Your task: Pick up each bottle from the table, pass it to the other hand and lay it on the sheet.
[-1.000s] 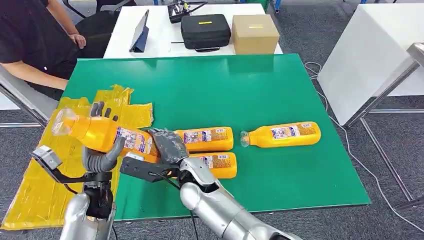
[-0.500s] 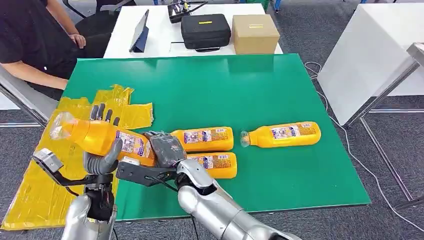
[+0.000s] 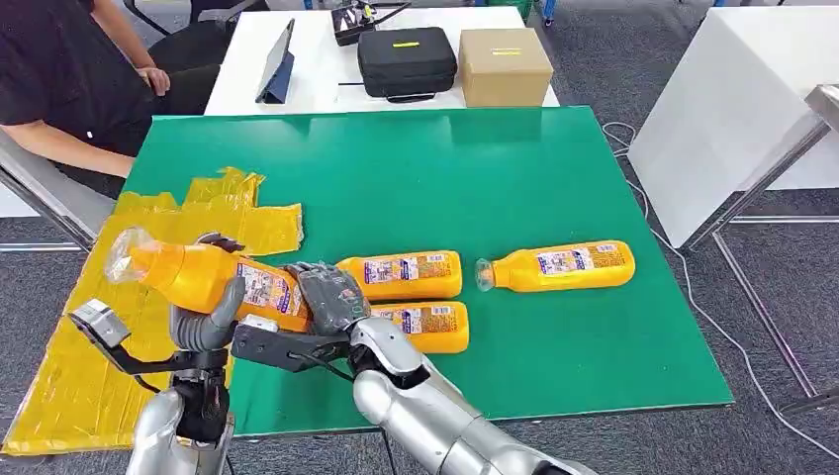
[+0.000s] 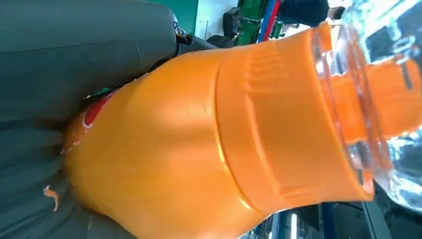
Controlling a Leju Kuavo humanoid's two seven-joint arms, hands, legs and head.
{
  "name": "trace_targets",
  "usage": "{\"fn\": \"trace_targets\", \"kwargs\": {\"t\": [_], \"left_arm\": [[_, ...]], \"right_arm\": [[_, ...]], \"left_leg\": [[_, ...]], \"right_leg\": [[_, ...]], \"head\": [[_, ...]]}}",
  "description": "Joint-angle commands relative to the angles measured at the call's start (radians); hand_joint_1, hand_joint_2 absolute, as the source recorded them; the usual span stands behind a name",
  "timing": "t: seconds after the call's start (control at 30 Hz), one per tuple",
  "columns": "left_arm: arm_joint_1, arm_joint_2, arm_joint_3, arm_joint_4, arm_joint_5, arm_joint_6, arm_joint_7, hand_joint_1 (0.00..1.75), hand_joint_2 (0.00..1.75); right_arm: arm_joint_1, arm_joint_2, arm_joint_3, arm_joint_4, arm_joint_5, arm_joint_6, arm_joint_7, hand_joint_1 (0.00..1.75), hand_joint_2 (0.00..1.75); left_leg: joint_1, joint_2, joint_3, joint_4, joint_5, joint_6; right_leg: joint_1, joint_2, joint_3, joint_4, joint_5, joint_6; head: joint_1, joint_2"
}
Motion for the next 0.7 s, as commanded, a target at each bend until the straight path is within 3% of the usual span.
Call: {"fn": "trace_targets", "kwargs": {"t": [0.03,0.13,0.57,0.6,0.63,0.67,0.7], "left_arm": [[-0.052,0.015,-0.023,0.029,-0.009,-0.006,0.004,1.75,1.75],[-0.051,0.019,-0.014,0.028,-0.005,-0.008,0.003,1.75,1.75],[-0.051,0.017,-0.004,0.041,-0.001,-0.009,0.0,1.75,1.75],[-0.049,0.018,0.0,0.046,0.004,-0.01,-0.004,1.75,1.75],[-0.047,0.02,0.002,0.05,0.007,-0.011,-0.007,1.75,1.75],[-0.045,0.021,0.004,0.053,0.008,-0.01,-0.01,1.75,1.75],[-0.038,0.021,0.012,0.057,0.004,0.003,-0.023,1.75,1.75]], "right_arm": [[-0.003,-0.018,0.039,0.051,0.031,0.011,-0.017,1.68,1.75],[-0.013,-0.018,0.031,0.065,0.029,0.006,-0.022,1.75,1.75],[-0.026,-0.018,0.012,0.081,0.019,-0.042,-0.035,1.75,1.75],[-0.028,-0.029,0.011,0.062,0.031,-0.081,-0.059,0.73,1.75],[-0.023,-0.045,0.001,0.026,0.03,-0.126,-0.101,0.0,1.75],[-0.025,-0.056,-0.009,0.011,0.037,-0.144,-0.103,0.0,0.0],[0.01,-0.085,-0.044,-0.103,0.038,-0.207,-0.143,0.0,0.0]], "left_leg": [[0.001,-0.002,0.002,-0.001,0.0,-0.002],[0.001,-0.002,0.003,0.0,-0.001,-0.002],[0.001,-0.001,0.002,-0.001,0.0,-0.002],[0.001,-0.002,0.004,-0.001,-0.001,-0.003],[0.001,-0.001,0.002,-0.001,0.0,-0.002],[0.001,-0.002,0.004,0.0,-0.001,-0.003],[0.001,-0.002,0.003,-0.001,-0.001,-0.002]], "right_leg": [[0.001,-0.002,0.003,-0.001,-0.001,0.0],[0.001,-0.002,0.004,-0.001,-0.001,0.0],[0.001,-0.002,0.003,-0.001,-0.001,0.0],[0.001,-0.002,0.005,-0.001,-0.002,0.0],[0.001,-0.002,0.003,-0.001,-0.001,0.0],[0.001,-0.002,0.005,-0.001,-0.001,0.0],[0.001,-0.002,0.004,-0.001,-0.001,0.0]], "head": [[0.0,0.0],[0.0,0.0],[0.0,0.0],[0.0,0.0],[0.0,0.0],[0.0,0.0],[0.0,0.0]]}}
